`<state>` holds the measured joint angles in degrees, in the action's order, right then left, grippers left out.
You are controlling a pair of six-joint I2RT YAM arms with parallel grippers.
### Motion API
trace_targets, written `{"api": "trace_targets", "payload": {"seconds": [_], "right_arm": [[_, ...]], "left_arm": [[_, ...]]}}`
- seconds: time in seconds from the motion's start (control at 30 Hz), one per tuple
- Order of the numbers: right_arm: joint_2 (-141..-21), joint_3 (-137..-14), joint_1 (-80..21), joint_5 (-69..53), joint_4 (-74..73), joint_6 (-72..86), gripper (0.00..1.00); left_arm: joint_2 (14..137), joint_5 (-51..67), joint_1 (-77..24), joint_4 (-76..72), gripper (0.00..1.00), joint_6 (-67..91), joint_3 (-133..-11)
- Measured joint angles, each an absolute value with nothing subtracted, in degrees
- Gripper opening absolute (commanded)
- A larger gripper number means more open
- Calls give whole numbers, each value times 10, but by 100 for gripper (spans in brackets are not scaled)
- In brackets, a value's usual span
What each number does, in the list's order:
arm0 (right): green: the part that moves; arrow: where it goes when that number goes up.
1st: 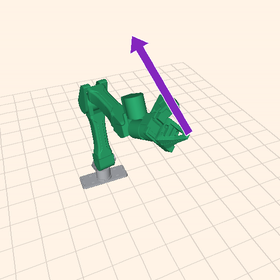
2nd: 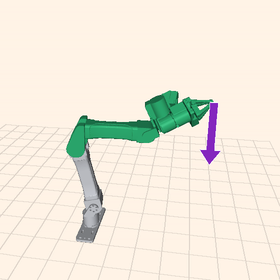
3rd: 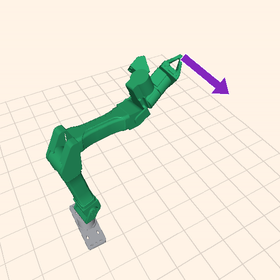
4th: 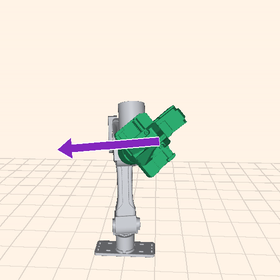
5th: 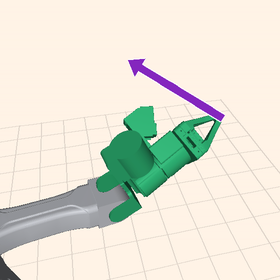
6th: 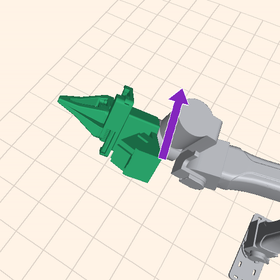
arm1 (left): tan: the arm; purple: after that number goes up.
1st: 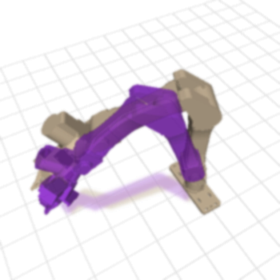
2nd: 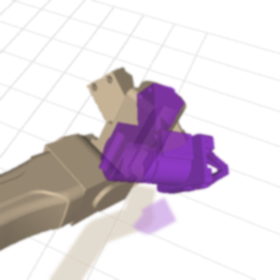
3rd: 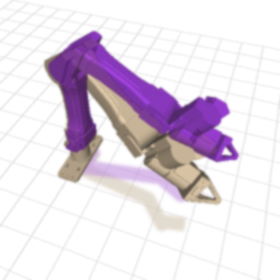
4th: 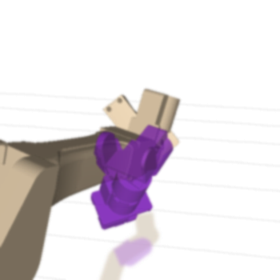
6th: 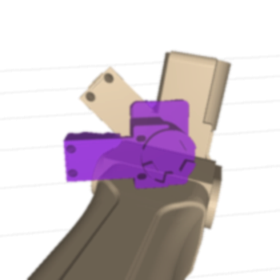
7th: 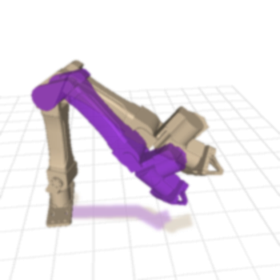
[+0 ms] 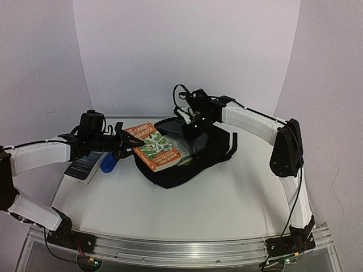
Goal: Pack the student bag
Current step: Place the book in the student bag.
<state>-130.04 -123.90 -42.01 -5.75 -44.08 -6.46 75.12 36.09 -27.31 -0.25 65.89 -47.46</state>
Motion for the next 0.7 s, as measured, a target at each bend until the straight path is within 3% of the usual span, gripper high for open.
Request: {"api": "trace_targets", "payload": {"seconds": [0.13, 0.7], "right_arm": [[-1277, -1234, -408, -75, -427, -38, 0], [-1250, -1189, -408, -112, -395, 3, 0]], "left_arm": [[833, 415, -273, -92, 0, 690, -496], [992, 480, -274, -196, 0, 726, -526]]}}
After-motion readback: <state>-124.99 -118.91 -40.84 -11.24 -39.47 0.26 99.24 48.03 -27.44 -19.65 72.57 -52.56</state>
